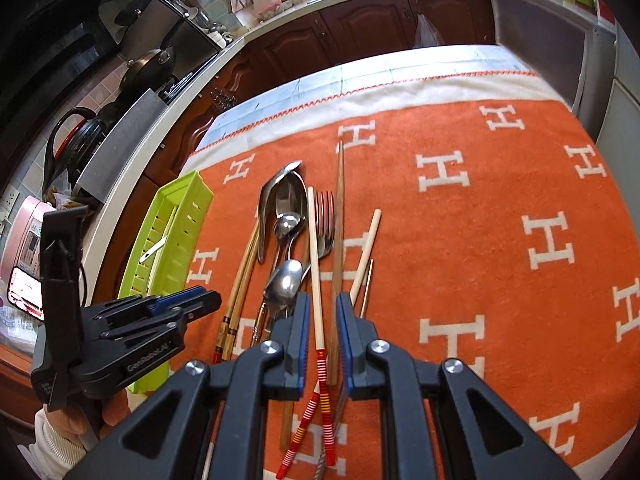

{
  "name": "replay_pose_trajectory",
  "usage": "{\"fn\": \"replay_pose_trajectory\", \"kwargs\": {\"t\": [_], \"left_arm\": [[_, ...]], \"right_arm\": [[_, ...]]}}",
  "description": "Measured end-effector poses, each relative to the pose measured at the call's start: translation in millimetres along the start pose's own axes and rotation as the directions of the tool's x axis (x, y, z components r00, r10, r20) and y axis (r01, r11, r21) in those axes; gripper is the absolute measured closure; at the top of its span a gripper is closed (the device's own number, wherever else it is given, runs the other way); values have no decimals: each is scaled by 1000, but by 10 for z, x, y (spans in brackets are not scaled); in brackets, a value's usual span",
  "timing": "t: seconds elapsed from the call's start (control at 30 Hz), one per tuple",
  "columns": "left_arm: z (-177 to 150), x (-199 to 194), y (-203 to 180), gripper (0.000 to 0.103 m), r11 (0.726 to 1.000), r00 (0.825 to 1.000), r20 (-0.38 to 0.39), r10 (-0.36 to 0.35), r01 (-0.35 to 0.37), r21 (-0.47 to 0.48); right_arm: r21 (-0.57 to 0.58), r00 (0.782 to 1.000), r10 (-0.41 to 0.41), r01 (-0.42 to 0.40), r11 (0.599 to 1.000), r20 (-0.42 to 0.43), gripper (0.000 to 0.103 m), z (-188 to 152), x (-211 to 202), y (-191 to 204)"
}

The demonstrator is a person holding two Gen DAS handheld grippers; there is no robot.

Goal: Organize utensils
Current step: 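Grasp a wooden chopstick with the left gripper while the right grasps a red-striped chopstick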

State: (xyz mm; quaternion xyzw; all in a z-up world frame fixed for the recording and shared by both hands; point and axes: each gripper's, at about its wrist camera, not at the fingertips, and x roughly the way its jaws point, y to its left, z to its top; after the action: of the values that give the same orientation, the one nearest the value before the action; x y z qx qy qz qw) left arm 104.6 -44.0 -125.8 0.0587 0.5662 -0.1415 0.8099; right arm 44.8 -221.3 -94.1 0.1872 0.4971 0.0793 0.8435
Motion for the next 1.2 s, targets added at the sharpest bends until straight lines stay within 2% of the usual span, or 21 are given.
{"fn": "replay_pose_trajectory", "kwargs": {"t": [0.27,0.47,0.57,0.67,0.87,1.0,1.03,1.07,1.1,1.2], "left_arm": [[56,102,-8,88,1000,1000,-3,25,-25,7],[92,120,14,88,1000,1000,8,3,-3,-2],[101,176,40,82,1000,1000,-12,11,-11,-8],[92,191,13,82,999,999,5,50,-50,17],[93,201,-3,82,998,998,30,61,-61,22],[64,186,-28,82,997,996,56,67,-68,21],[53,179,-27,87,998,996,61,64,-65,16],[46,174,-28,98,998,996,65,58,-59,12],[48,178,-31,99,998,996,67,54,-54,11],[34,165,-29,99,998,996,73,54,-55,6]], "right_arm": [[-21,998,42,-43,999,-51,89,-2,237,-18],[-50,993,50,-55,997,-106,89,-12,466,61],[-48,991,32,-39,998,-127,89,-18,549,67],[-61,992,26,-34,998,-123,89,-22,558,84],[-99,994,-10,-1,995,-111,90,1,596,158],[-73,994,14,-22,997,-111,90,23,607,111],[-75,994,14,-23,997,-110,91,27,612,108],[-76,994,15,-24,997,-109,93,31,617,114],[-72,994,22,-30,997,-110,96,32,621,105],[-14,992,56,-58,998,-113,97,36,611,23]]}}
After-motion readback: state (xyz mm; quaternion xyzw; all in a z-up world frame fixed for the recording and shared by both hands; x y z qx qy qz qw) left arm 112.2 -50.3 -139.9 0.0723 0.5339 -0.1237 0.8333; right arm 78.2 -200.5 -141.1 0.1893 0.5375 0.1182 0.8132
